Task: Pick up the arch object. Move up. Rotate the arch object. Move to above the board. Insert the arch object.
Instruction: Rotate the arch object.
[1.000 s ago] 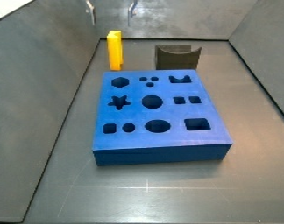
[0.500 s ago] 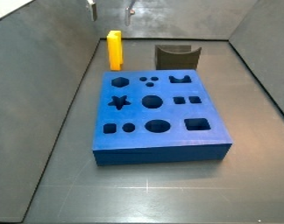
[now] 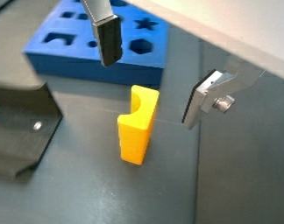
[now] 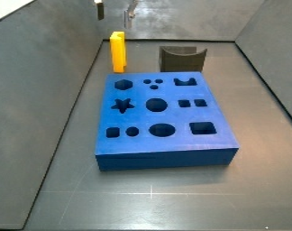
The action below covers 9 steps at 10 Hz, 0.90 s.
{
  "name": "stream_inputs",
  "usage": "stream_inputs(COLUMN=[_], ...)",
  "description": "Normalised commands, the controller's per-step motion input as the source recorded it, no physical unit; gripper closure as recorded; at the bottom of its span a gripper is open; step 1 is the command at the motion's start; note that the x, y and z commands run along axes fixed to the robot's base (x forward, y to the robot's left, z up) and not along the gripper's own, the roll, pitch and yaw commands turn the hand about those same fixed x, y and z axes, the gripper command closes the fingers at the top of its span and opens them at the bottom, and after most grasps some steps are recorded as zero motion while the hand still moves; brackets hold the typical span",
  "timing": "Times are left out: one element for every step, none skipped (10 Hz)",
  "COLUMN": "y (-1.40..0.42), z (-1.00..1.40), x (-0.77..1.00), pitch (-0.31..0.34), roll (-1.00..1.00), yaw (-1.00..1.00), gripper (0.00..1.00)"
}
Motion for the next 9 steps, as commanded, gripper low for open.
stream_inputs(y=[0.01,0.01,0.01,0.01,0.01,0.01,0.01,0.01,0.01], z=[-0.05,-0.05,-0.05,-0.05,-0.05,-0.05,-0.05,-0.05,-0.05], x=[0.03,0.03,0.03,0.03,0.03,0.03,0.03,0.03,0.03], pitch=[-0.006,-0.007,-0.007,-0.008,-0.009,-0.01,-0.011,-0.012,-0.014], roll=[-0.01,-0.01,-0.01,-0.01,-0.01,-0.01,-0.02,-0.02,-0.02], yaw=[-1.0,-1.0,-1.0,-1.0,-1.0,-1.0,-1.0,-1.0,-1.0], gripper=[0.0,0.0,0.0,0.0,0.0,0.0,0.0,0.0,0.0])
